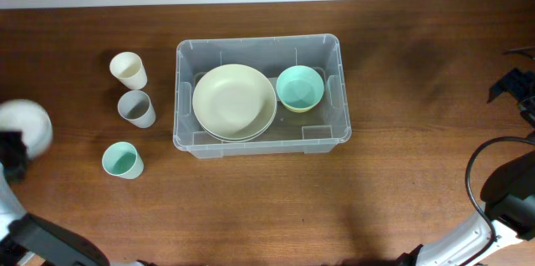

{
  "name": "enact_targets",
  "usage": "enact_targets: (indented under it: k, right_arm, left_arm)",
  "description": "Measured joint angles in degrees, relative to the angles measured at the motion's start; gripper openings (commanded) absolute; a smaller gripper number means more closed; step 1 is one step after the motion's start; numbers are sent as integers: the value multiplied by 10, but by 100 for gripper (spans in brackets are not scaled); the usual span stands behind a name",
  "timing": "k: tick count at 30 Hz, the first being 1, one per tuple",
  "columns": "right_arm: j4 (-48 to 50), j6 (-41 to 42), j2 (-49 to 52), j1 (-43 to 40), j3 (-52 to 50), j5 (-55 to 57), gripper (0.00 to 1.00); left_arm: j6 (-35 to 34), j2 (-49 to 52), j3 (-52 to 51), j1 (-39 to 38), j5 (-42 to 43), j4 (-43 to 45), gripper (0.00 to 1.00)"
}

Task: Pack container
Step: 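Lift the white bowl and carry it over the bin, then lower the white bowl onto the mint bowl and release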

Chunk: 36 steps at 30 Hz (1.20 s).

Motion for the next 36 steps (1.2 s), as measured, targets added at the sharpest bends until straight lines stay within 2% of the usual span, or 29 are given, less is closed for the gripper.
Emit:
enact_targets:
  k: [5, 9, 15, 20, 25, 36]
  right_arm:
    - [0, 0, 0, 0, 0, 0, 99]
    - [0, 0, 0, 0, 0, 0, 99]
    - [0, 0, 0, 0, 0, 0, 99]
    - [0, 0, 0, 0, 0, 0, 99]
    - [0, 0, 0, 0, 0, 0, 99]
    - [0, 0, 0, 0, 0, 0, 99]
  left_arm:
    - [74, -15, 115, -96, 81, -12, 1]
    - [120, -22, 162, -268, 113, 9, 1]
    - [154, -9, 164, -540, 88, 62, 1]
    - [181, 41, 165, -677, 50, 75, 1]
    - [198, 116, 165, -730, 33, 98, 1]
    - [203, 223, 165, -734, 24, 115, 1]
